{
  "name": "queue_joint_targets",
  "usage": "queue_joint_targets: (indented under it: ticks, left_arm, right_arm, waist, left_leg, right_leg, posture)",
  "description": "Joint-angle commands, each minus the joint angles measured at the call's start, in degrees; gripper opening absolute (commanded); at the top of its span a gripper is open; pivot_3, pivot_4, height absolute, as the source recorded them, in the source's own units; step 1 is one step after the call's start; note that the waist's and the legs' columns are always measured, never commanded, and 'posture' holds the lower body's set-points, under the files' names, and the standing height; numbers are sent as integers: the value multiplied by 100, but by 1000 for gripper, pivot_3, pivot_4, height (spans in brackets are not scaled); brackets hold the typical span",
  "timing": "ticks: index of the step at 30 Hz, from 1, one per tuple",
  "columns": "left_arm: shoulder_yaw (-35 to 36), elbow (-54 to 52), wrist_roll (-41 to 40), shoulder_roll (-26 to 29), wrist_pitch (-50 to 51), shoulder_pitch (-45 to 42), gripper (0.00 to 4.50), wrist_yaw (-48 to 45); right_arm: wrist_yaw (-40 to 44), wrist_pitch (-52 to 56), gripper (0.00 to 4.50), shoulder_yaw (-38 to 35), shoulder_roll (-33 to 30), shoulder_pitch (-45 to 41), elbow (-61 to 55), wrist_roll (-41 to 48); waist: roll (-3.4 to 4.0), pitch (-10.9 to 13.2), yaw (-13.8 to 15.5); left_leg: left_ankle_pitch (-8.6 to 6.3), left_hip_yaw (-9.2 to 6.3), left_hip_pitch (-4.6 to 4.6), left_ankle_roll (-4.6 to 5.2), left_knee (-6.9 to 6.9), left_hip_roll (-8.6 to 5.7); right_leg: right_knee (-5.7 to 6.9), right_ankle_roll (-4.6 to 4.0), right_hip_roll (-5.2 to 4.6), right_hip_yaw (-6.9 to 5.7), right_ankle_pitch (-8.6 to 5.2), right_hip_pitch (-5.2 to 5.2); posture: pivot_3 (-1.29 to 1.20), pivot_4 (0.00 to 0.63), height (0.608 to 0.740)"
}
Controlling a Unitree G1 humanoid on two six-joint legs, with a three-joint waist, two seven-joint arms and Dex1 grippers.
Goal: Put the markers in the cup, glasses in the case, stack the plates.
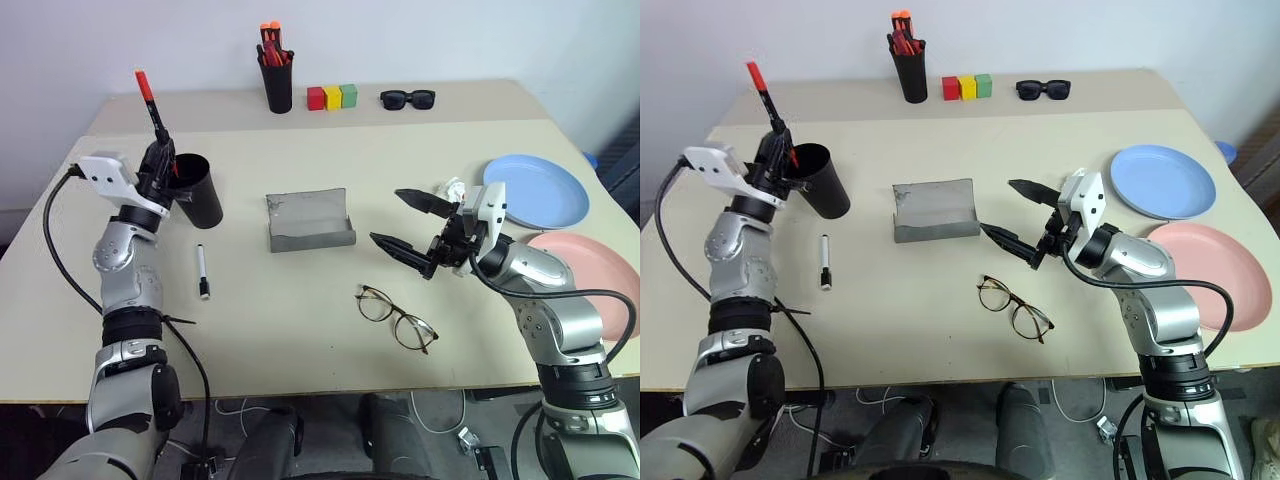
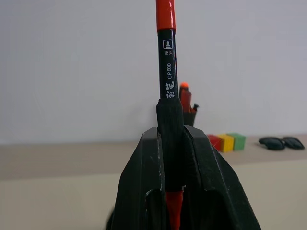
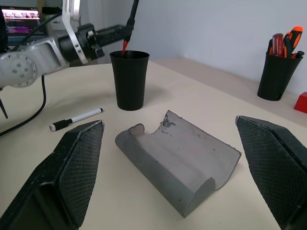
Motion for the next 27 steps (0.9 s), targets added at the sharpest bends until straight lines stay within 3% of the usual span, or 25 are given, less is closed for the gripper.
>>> queue_joint_targets:
  ticks: [1,6,10,14,16,18,23,27]
  left_arm:
    - [51,18,-44,51,-180,15,1831,-71]
    - [48,64,-56,56,-255,-1,4383,-103]
    - [-119,-860,-62,169,331,198,4448,-19]
    - [-408,-3891,-730,504,2804,677,4448,791]
    - [-415,-4784,-845,667,3764,797,4448,1337]
    - [-417,-5674,-792,1035,5335,1037,4448,2040]
    - [174,-7387,-1171,554,8656,1177,4448,3841]
    - [168,-8120,-895,195,10574,1145,4448,4193]
  right_arm:
    - [-18,-64,4500,-99,25,-97,-220,42]
    - [-20,-82,4500,-78,30,-103,-209,14]
    - [1,-101,4500,-76,20,-89,-195,0]
    - [57,-132,4500,-121,-23,-47,-160,3]
    - [84,-141,4500,-136,-29,-35,-142,10]
    - [138,-150,4500,-123,-30,-65,-78,9]
    - [305,-183,4500,-93,-27,-195,111,-12]
    - [380,-196,4500,-58,9,-296,235,-23]
  waist:
    - [0,0,-1]
    - [0,0,1]
    - [0,0,-15]
    - [-7,4,-47]
    - [-6,4,-42]
    - [-5,3,-73]
    - [3,-1,-130]
    - [-2,2,-113]
  left_leg:
    - [0,0,0,0,0,0]
    - [0,0,0,0,0,0]
    - [0,0,0,0,0,0]
    - [-1,-3,-7,1,0,3]
    - [-2,-8,-7,3,0,10]
    - [-2,-4,-1,3,-1,6]
    - [-3,5,19,5,-9,5]
    - [-1,5,13,1,-2,4]
  right_leg:
    - [0,0,0,0,0,0]
    - [0,0,0,0,0,0]
    - [0,0,0,0,0,0]
    - [1,0,0,3,0,-5]
    - [4,1,0,4,0,-5]
    - [5,2,0,9,0,-2]
    - [13,4,12,21,-1,3]
    - [13,3,14,21,0,2]
  posture:
    - [0,150,740]
    - [0,150,740]
    - [0,150,740]
    - [0,150,740]
    - [0,150,740]
    - [0,150,740]
    - [0,150,740]
    - [0,150,740]
